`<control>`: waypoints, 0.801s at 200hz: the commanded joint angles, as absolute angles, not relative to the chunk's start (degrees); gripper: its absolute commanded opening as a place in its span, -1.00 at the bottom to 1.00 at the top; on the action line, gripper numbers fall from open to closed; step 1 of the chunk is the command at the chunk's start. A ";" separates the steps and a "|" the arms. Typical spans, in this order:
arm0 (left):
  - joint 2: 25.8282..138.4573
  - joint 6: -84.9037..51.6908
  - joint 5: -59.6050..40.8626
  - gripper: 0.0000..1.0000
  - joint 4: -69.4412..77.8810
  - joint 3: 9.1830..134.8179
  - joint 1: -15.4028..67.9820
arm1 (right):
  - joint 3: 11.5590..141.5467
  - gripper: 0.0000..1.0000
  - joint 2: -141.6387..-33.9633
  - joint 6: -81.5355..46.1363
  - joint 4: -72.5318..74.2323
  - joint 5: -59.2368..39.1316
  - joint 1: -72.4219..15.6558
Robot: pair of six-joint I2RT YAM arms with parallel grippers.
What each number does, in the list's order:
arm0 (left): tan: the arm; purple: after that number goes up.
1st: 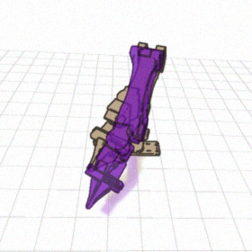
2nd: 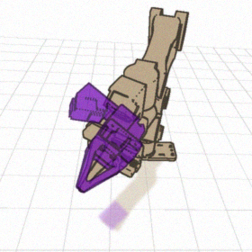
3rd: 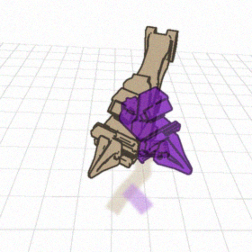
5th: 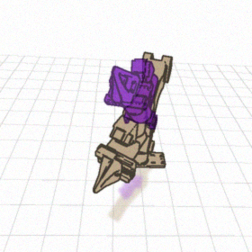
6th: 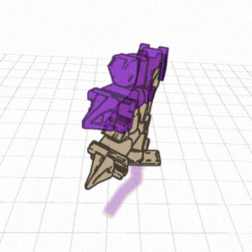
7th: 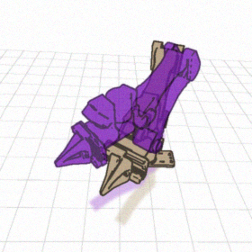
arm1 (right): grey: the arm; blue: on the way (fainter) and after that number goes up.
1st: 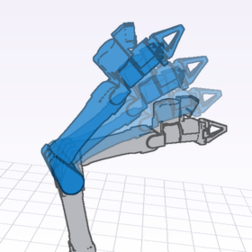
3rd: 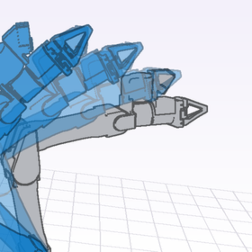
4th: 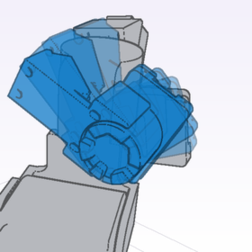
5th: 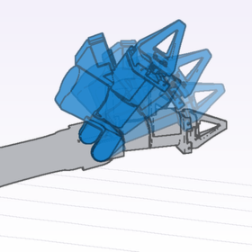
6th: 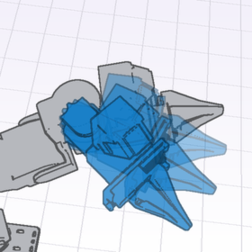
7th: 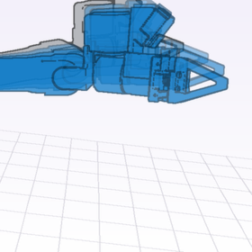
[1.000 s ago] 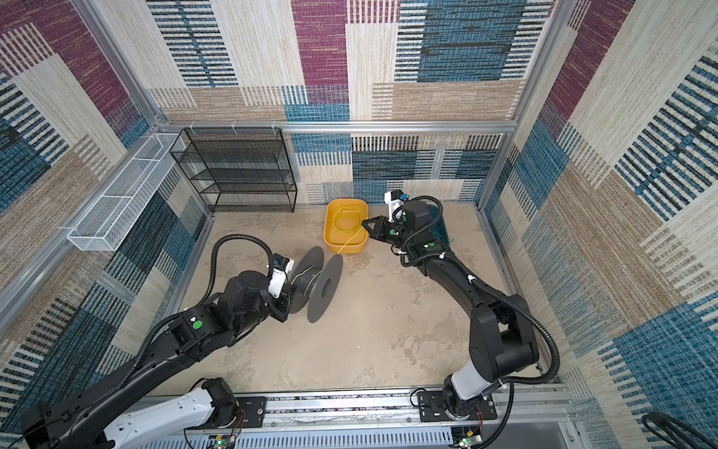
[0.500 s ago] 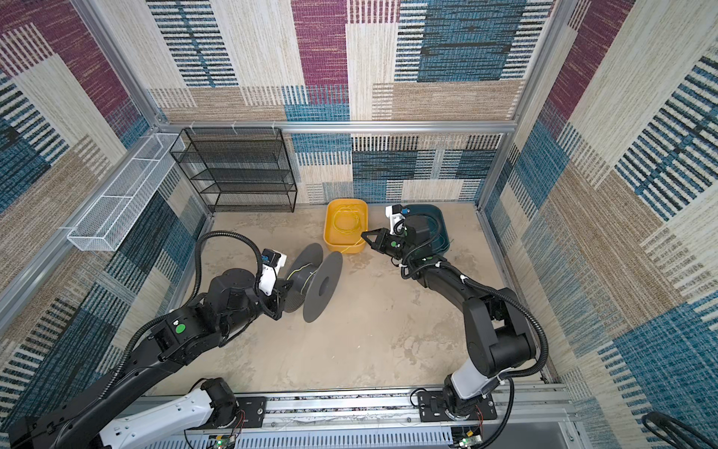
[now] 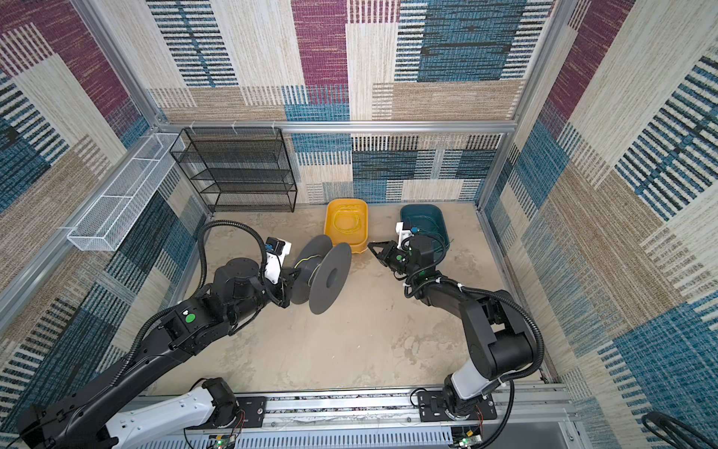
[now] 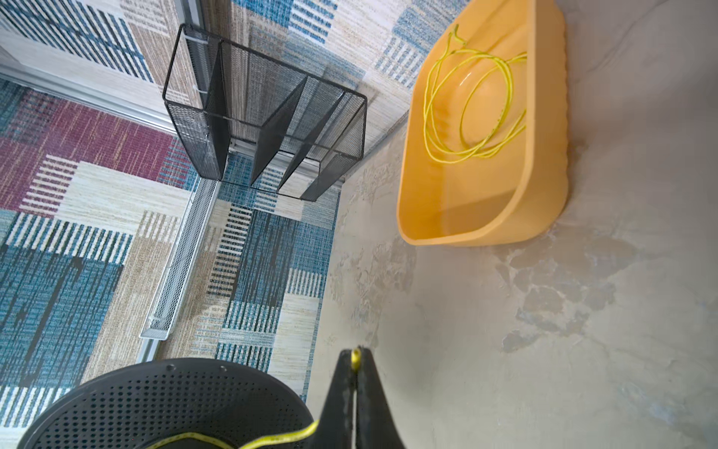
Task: Wrap the cables
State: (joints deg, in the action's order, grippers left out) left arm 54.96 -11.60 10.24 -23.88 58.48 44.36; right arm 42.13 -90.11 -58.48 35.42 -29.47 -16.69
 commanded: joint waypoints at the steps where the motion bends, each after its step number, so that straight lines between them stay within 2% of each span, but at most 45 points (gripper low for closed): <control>1: 55.85 -13.11 10.98 -1.00 -9.98 59.49 44.03 | 40.33 -1.00 -90.00 -62.41 38.52 -23.02 -17.45; 104: 63.23 -17.34 14.26 -1.00 6.42 61.07 41.93 | 31.45 -1.00 -88.77 -72.96 50.20 -20.68 -25.49; 160: 65.82 -21.93 18.38 -1.00 13.28 59.46 41.77 | 31.67 -1.00 -90.89 -79.00 55.98 -20.00 -30.46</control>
